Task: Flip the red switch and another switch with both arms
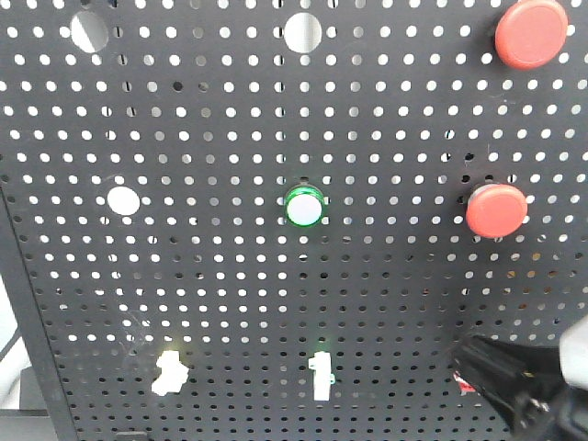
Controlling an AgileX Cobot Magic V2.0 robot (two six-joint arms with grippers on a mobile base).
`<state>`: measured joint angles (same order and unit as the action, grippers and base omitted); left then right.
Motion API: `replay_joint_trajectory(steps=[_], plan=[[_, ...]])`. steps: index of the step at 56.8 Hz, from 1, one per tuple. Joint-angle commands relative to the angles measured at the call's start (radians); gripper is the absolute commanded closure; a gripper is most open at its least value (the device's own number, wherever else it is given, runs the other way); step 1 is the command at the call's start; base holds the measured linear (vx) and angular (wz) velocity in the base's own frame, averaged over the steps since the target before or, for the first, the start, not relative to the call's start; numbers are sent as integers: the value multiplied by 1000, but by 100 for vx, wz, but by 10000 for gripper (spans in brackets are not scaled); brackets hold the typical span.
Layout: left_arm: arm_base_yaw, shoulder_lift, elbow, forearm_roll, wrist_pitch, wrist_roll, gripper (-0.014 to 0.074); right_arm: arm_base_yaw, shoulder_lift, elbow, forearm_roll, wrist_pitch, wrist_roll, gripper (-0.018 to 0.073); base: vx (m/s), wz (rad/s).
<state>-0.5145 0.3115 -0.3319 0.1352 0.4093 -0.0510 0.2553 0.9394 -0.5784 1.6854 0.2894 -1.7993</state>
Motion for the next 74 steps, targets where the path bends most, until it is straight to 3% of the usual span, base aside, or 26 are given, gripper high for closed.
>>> replay_joint_trajectory(steps=[1, 11, 20, 40, 49, 74], plan=[[2, 7, -25, 5, -83, -10, 594, 2, 46, -25, -4, 89, 42, 565, 0, 0], [2, 7, -23, 5, -83, -10, 594, 2, 92, -25, -124, 218, 131, 565, 0, 0], [2, 7, -22, 4, -84, -10, 594, 2, 91, -25, -260, 226, 233, 565, 0, 0], [2, 7, -22, 2, -86, -10, 594, 2, -2, -25, -287, 231, 244, 565, 0, 0], [2, 7, -22, 2, -88, -12, 594, 2, -94, -25, -433, 291, 324, 565, 0, 0], [2, 7, -22, 1, -89, -26, 594, 0, -617, 41, -1113, 74, 1071, 565, 0, 0]])
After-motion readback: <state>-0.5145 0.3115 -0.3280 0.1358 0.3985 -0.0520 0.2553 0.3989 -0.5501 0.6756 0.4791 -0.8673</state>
